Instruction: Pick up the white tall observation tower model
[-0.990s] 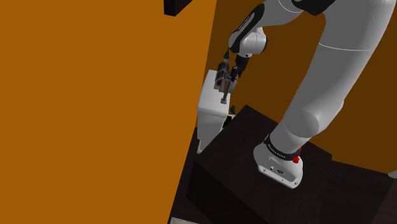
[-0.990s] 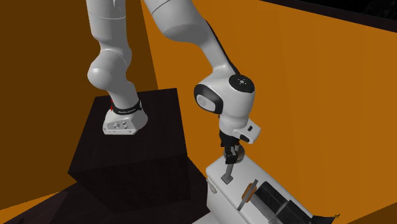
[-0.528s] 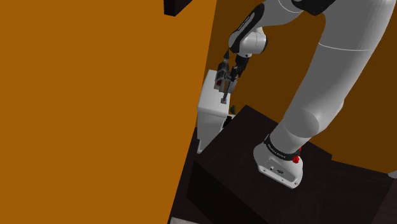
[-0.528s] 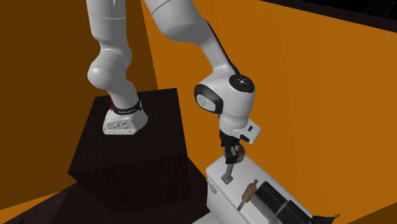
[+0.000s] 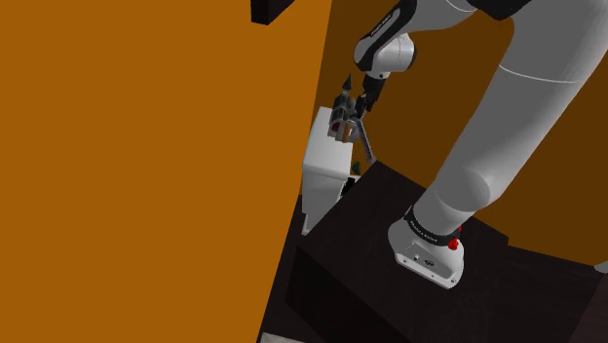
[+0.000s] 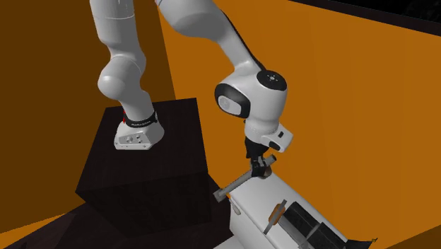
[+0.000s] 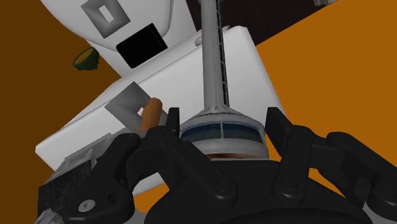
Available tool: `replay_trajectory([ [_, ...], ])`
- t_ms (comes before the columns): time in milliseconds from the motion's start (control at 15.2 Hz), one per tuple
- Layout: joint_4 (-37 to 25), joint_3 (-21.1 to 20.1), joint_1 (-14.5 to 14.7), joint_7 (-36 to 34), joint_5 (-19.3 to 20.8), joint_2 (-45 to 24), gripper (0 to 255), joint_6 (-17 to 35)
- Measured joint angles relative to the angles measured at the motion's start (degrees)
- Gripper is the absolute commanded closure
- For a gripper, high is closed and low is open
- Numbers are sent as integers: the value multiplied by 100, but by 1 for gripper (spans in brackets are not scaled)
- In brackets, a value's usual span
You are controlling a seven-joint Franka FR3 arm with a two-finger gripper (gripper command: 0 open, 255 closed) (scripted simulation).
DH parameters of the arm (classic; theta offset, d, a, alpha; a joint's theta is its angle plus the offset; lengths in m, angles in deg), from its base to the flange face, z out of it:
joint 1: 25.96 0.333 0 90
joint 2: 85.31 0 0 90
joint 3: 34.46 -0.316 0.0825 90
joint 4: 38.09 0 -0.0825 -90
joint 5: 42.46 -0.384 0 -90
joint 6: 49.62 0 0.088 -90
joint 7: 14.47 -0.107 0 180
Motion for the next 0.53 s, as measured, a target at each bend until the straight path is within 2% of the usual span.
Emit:
replay_trajectory([
  [528,-107,106,82,-297,420,517,255,-545],
])
